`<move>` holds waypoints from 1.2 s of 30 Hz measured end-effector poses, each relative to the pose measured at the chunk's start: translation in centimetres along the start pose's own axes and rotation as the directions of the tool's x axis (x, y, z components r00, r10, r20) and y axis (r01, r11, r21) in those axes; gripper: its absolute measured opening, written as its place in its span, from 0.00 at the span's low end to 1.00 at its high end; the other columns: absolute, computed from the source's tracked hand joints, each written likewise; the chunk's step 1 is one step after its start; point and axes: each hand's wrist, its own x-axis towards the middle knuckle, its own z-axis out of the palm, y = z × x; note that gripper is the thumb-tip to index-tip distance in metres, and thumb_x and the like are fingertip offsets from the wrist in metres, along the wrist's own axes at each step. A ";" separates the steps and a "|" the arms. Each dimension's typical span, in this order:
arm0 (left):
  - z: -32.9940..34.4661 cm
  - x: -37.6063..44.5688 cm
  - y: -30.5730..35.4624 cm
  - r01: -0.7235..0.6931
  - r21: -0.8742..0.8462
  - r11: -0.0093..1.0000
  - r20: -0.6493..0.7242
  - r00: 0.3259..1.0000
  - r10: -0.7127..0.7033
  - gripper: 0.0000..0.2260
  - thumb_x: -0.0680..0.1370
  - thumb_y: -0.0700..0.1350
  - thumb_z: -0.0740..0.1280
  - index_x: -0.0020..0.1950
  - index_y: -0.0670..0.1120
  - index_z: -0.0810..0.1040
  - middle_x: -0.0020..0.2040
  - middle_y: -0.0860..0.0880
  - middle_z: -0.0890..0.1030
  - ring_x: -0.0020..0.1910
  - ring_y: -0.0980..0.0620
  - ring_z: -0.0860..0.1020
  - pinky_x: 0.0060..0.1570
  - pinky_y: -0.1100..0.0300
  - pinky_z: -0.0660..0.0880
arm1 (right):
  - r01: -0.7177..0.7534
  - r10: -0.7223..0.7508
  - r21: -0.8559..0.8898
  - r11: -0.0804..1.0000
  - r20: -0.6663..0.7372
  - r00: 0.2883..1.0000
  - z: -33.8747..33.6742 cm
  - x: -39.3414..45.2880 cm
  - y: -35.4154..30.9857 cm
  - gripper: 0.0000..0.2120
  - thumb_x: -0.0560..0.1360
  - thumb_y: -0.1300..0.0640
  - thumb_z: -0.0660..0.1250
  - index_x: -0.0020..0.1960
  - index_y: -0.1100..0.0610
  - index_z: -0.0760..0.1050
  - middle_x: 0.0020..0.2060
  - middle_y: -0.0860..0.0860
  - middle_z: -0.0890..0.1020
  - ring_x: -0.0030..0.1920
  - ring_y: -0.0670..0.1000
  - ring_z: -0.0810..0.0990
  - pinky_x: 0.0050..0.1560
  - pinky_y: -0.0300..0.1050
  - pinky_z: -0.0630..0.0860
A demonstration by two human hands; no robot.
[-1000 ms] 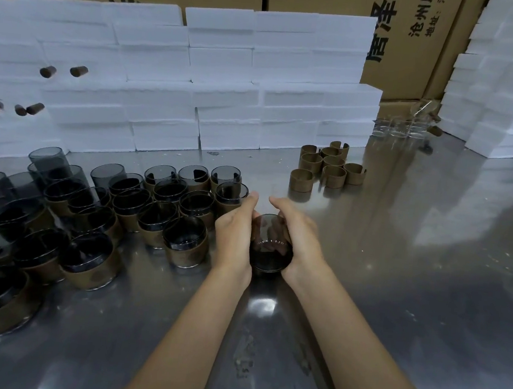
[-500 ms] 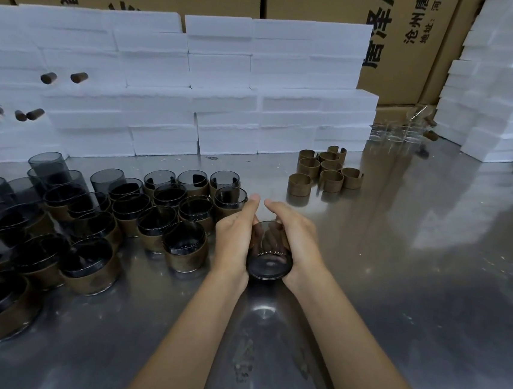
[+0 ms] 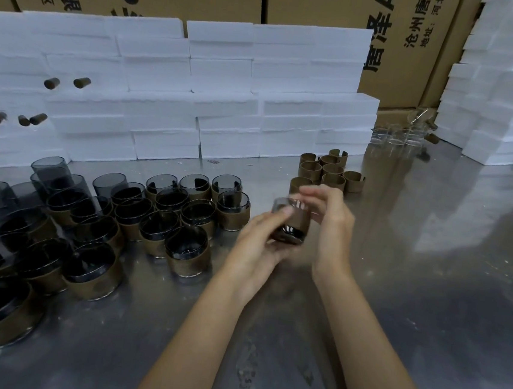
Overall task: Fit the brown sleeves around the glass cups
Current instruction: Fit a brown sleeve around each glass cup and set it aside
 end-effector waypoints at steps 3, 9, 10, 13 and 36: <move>-0.9 0.0 1.3 0.046 -0.362 0.931 0.025 0.999 -0.039 0.23 0.75 0.47 0.70 0.66 0.35 0.76 0.61 0.34 0.81 0.63 0.34 0.78 0.61 0.47 0.78 | -0.010 0.031 -0.127 0.992 0.161 0.986 0.1 -0.1 0.2 0.18 0.73 0.52 0.63 0.60 0.54 0.82 0.53 0.47 0.86 0.51 0.37 0.81 0.59 0.36 0.76; -2.4 0.0 2.1 0.023 -0.488 0.872 0.061 0.998 0.008 0.23 0.82 0.51 0.66 0.69 0.35 0.76 0.62 0.36 0.82 0.59 0.38 0.82 0.52 0.51 0.83 | 0.104 0.039 -0.374 0.921 0.356 0.934 1.1 -1.4 1.4 0.32 0.66 0.38 0.73 0.68 0.45 0.75 0.65 0.44 0.78 0.67 0.40 0.73 0.66 0.37 0.69; -2.6 0.0 2.2 0.026 -0.473 0.880 0.062 0.998 0.004 0.23 0.82 0.52 0.66 0.70 0.36 0.76 0.61 0.37 0.82 0.59 0.38 0.81 0.51 0.52 0.83 | 0.143 0.013 -0.419 0.897 0.349 0.937 1.2 -1.6 1.6 0.34 0.65 0.36 0.73 0.69 0.44 0.74 0.65 0.44 0.77 0.68 0.40 0.73 0.66 0.35 0.68; -2.6 0.1 2.3 -0.004 -0.401 0.916 0.047 0.999 0.026 0.20 0.83 0.53 0.63 0.69 0.41 0.77 0.61 0.41 0.83 0.60 0.40 0.80 0.48 0.53 0.82 | 0.242 -0.088 -0.452 0.859 0.335 0.938 1.2 -1.7 2.0 0.34 0.66 0.38 0.75 0.70 0.43 0.73 0.64 0.39 0.75 0.67 0.40 0.71 0.62 0.30 0.66; -2.2 0.2 1.5 -0.275 0.759 0.590 -0.200 0.765 0.613 0.17 0.81 0.33 0.57 0.58 0.47 0.82 0.58 0.50 0.82 0.59 0.55 0.78 0.63 0.60 0.73 | 0.249 0.081 -0.684 0.686 0.412 0.908 1.0 -1.4 4.0 0.32 0.68 0.54 0.80 0.68 0.53 0.72 0.60 0.50 0.79 0.59 0.54 0.79 0.61 0.57 0.77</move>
